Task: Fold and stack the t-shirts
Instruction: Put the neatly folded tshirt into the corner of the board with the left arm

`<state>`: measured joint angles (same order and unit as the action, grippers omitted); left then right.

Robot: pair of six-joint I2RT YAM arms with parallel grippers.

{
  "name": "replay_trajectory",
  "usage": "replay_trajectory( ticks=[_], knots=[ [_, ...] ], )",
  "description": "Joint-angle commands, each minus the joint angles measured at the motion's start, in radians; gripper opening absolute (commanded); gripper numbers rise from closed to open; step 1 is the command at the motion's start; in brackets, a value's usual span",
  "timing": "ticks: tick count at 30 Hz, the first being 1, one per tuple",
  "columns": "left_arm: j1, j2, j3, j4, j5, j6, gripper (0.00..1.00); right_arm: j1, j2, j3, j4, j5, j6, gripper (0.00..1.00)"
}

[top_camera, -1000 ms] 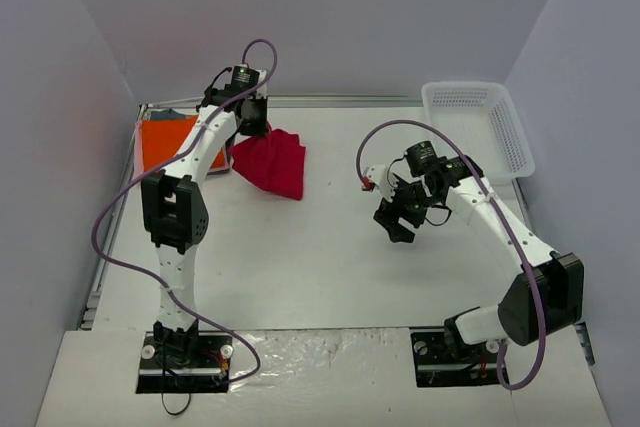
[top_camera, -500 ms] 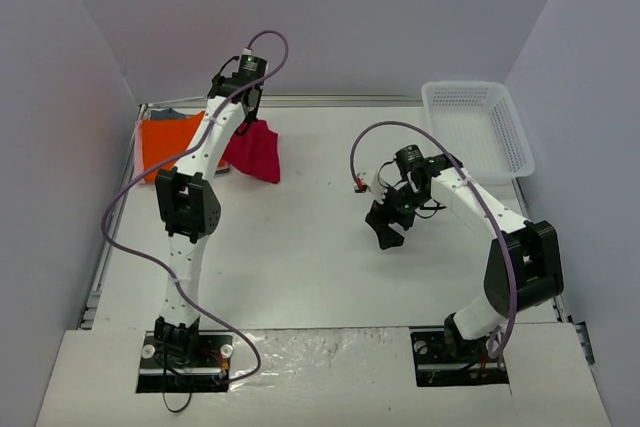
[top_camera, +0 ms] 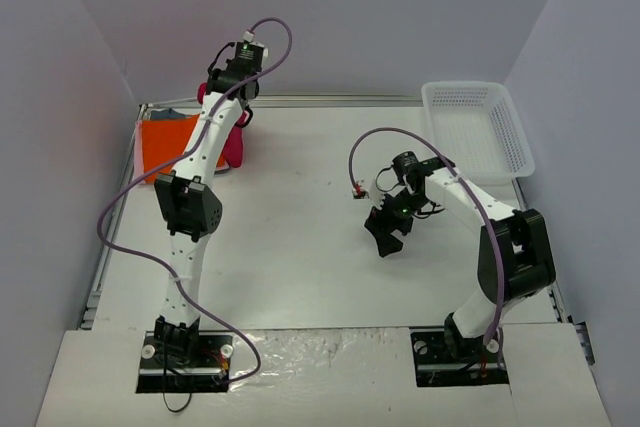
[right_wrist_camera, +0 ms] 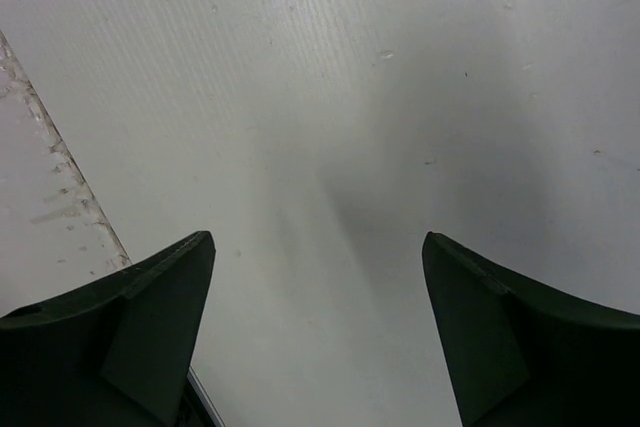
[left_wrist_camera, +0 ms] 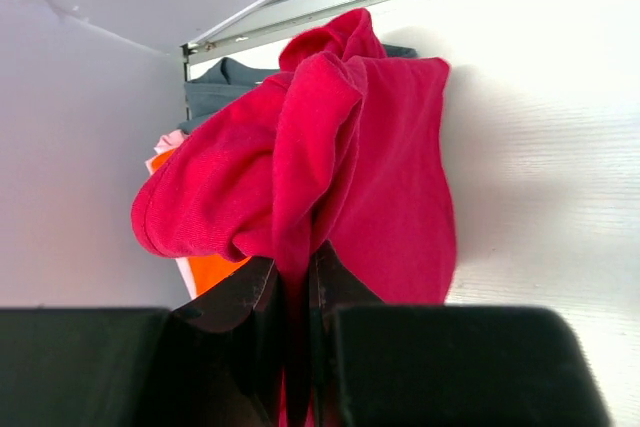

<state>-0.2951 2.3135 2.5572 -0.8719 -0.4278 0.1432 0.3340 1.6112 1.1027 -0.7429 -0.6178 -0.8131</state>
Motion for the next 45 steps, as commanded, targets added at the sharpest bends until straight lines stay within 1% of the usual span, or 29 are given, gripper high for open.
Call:
replay_trajectory(
  ticks=[1,8,15,24,27,30,31,33,34,35,36,37,38,39,40,41,42,45],
  knots=[
    [0.01,-0.057,0.043,0.028,-0.066,0.065,0.02,-0.006,0.015,-0.006,-0.03,-0.025,-0.012,0.81],
    [0.06,-0.109,0.038,0.027,-0.037,0.085,0.02,-0.006,0.035,-0.004,-0.032,-0.017,-0.006,0.83],
    [0.114,-0.172,-0.043,0.06,-0.014,0.108,0.02,-0.009,0.047,-0.004,-0.03,-0.014,-0.004,0.84],
    [0.159,-0.209,-0.051,0.059,0.02,0.128,0.02,-0.009,0.076,-0.001,-0.032,0.003,0.0,0.86],
    [0.177,-0.22,-0.083,0.073,0.027,0.13,0.02,-0.01,0.081,-0.003,-0.032,0.004,0.0,0.86],
    [0.209,-0.239,-0.184,0.126,0.037,0.136,0.02,-0.013,0.082,-0.001,-0.032,0.007,0.003,0.87],
    [0.23,-0.253,-0.216,0.169,0.037,0.142,0.02,-0.015,0.084,-0.003,-0.03,0.007,0.003,0.88],
    [0.255,-0.27,-0.336,0.229,0.023,0.162,0.02,-0.016,0.09,-0.004,-0.032,0.01,0.003,0.88],
    [0.269,-0.285,-0.382,0.304,0.015,0.192,0.02,-0.016,0.092,-0.006,-0.03,0.01,0.005,0.88],
    [0.29,-0.292,-0.428,0.338,0.003,0.203,0.02,-0.016,0.093,-0.006,-0.032,0.01,0.003,0.88],
    [0.309,-0.293,-0.502,0.411,-0.029,0.22,0.06,-0.018,0.095,-0.006,-0.03,0.01,0.003,0.89],
    [0.33,-0.29,-0.543,0.469,-0.067,0.281,0.21,-0.018,0.095,-0.009,-0.03,0.012,0.003,0.89],
    [0.347,-0.284,-0.596,0.52,-0.115,0.314,0.55,-0.018,0.098,-0.009,-0.03,0.013,0.003,0.9],
    [0.353,-0.278,-0.615,0.568,-0.161,0.347,0.71,-0.02,0.096,-0.01,-0.03,0.013,0.003,0.91],
    [0.358,-0.279,-0.633,0.662,-0.237,0.404,0.83,-0.02,0.095,-0.013,-0.032,0.013,0.002,0.92],
    [0.364,-0.285,-0.643,0.68,-0.247,0.415,0.96,-0.021,0.095,-0.014,-0.03,0.015,0.0,0.92],
    [0.366,-0.298,-0.65,0.694,-0.244,0.424,0.94,-0.021,0.093,-0.017,-0.03,0.013,-0.001,0.93],
    [0.361,-0.376,-0.649,0.7,-0.23,0.432,0.94,-0.023,0.096,-0.018,-0.03,0.012,-0.004,0.94]
  ],
)
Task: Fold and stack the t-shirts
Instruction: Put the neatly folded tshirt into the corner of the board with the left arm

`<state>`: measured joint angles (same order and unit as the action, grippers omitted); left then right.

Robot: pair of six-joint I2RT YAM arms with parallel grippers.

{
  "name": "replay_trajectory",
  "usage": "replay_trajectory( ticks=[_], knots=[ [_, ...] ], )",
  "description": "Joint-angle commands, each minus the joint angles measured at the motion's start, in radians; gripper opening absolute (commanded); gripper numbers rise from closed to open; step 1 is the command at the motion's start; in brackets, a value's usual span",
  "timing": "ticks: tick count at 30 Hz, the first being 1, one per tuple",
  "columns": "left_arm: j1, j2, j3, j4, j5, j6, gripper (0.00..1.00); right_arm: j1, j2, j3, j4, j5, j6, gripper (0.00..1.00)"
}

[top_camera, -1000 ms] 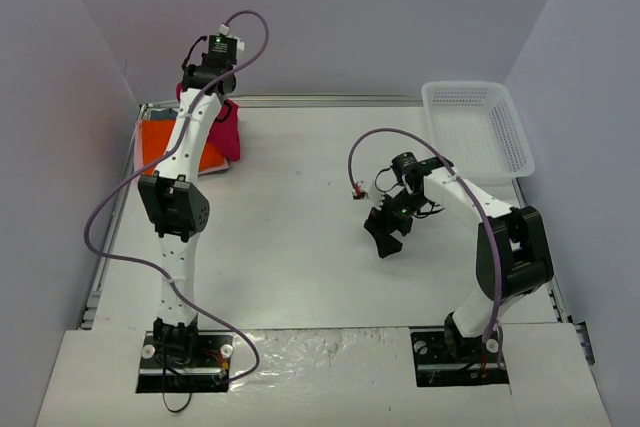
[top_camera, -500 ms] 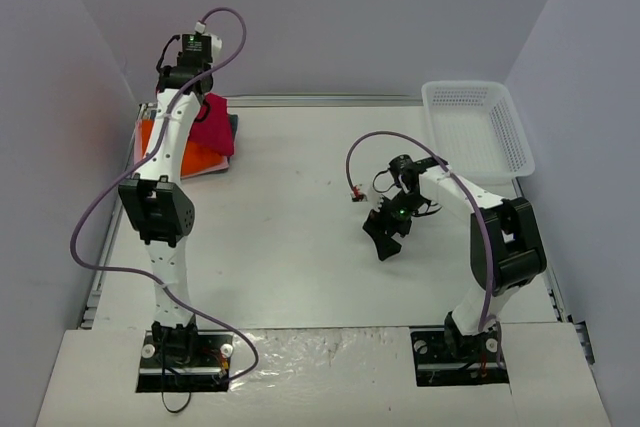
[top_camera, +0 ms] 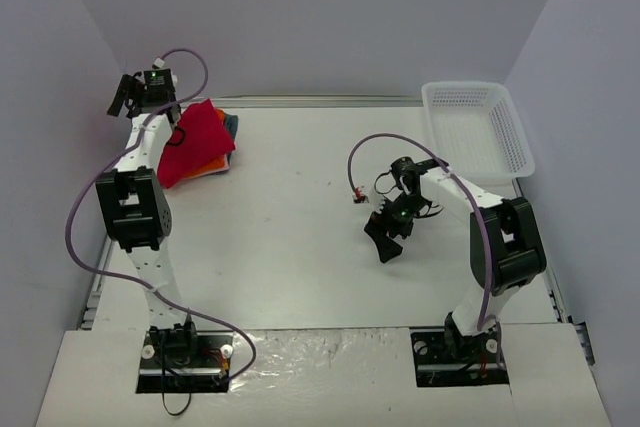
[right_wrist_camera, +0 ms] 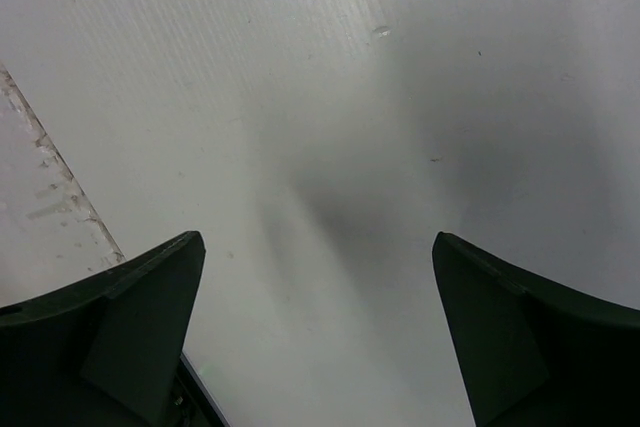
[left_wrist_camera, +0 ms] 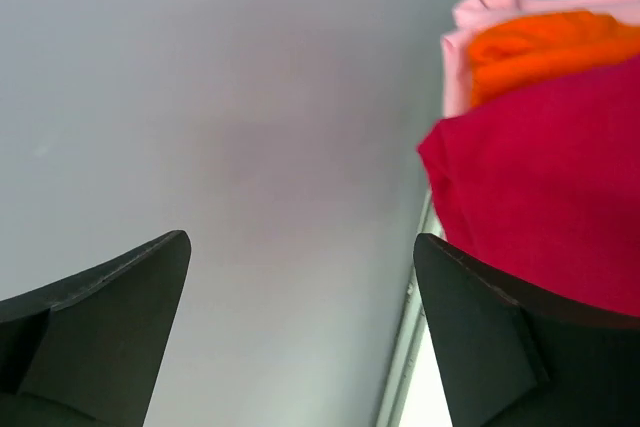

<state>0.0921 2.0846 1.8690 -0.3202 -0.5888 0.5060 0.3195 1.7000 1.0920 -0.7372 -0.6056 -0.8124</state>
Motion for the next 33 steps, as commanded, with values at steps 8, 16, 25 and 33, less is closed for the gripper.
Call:
replay_trajectory(
  ticks=[8,16,25,33],
  knots=[
    [-0.048,-0.337,0.019,0.018,-0.034,-0.073,0.94,-0.008,0.018,-0.007,-0.036,0.003,-0.007,1.0],
    [-0.051,-0.716,-0.226,-0.27,0.513,-0.354,0.94,-0.011,0.012,0.046,-0.025,0.035,0.036,1.0],
    [-0.081,-0.977,-0.64,-0.341,0.824,-0.202,0.94,-0.034,-0.078,0.129,0.059,0.036,0.13,1.0],
    [0.001,-1.146,-0.809,-0.267,0.96,-0.211,0.94,-0.143,-0.215,0.085,0.142,0.027,0.171,1.0]
  ],
)
